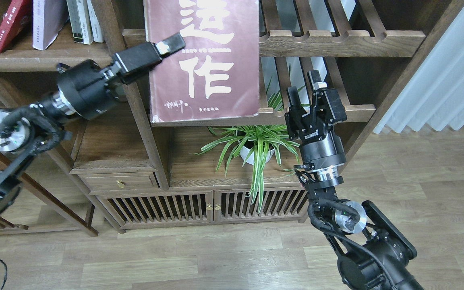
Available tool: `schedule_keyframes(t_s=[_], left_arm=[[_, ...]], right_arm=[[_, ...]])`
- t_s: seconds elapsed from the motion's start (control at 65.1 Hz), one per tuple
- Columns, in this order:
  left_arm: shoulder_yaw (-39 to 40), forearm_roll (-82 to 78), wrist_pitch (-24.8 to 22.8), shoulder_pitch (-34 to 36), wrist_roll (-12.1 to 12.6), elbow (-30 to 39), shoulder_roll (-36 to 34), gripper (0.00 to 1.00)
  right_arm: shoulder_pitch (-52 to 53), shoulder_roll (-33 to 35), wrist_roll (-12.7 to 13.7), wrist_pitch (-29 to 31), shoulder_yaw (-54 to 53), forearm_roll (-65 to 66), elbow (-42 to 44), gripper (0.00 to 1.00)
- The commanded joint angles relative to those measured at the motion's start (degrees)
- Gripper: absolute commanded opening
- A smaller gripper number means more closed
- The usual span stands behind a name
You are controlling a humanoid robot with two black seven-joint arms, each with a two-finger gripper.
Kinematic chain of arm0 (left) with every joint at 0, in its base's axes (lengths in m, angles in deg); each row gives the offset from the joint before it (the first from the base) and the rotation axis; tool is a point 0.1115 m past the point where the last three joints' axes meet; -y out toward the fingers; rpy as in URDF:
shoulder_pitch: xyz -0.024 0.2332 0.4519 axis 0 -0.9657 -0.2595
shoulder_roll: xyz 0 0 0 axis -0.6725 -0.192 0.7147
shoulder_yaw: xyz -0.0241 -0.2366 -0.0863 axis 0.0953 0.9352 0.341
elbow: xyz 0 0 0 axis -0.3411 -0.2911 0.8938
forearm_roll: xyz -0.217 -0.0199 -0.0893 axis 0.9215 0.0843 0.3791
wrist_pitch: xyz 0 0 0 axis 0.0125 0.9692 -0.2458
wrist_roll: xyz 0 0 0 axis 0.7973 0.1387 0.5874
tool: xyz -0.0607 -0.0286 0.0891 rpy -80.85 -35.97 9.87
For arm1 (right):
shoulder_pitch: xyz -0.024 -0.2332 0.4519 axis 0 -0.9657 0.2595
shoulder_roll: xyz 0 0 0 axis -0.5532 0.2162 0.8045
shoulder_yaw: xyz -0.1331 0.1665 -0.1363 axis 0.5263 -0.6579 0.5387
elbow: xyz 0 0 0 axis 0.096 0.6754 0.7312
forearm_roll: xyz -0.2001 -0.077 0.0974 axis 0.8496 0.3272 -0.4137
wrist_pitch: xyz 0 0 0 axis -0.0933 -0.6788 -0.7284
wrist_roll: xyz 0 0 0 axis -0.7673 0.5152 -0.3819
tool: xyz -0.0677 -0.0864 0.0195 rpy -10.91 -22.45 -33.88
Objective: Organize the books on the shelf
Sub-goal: 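Lift the brown book upward toward the top shelf with the left gripper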
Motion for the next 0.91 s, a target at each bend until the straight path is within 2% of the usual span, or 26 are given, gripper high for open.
schedule_keyframes(t_s=[0.0,0.246,0.891], left_arm=[[0.84,-0.10,0.01,0.07,0.00,-0.01,0.04,0.02],[3.83,-0.18,0.01,-0.02,0.00,-0.01,-0.05,0.02],[22.90,-0.01,0.01,-0.28,0.00,-0.10,-3.12,0.02]], right_arm=[[-0.16,-0.35,0.00,-0.01,0.26,0.92,1.15,0.76],[-0.07,-0.35,0.00,-0.01,1.32,1.27,1.33,0.76],[0.28,-0.35,0.53,-0.01,2.55,3.03,3.08,0.76]])
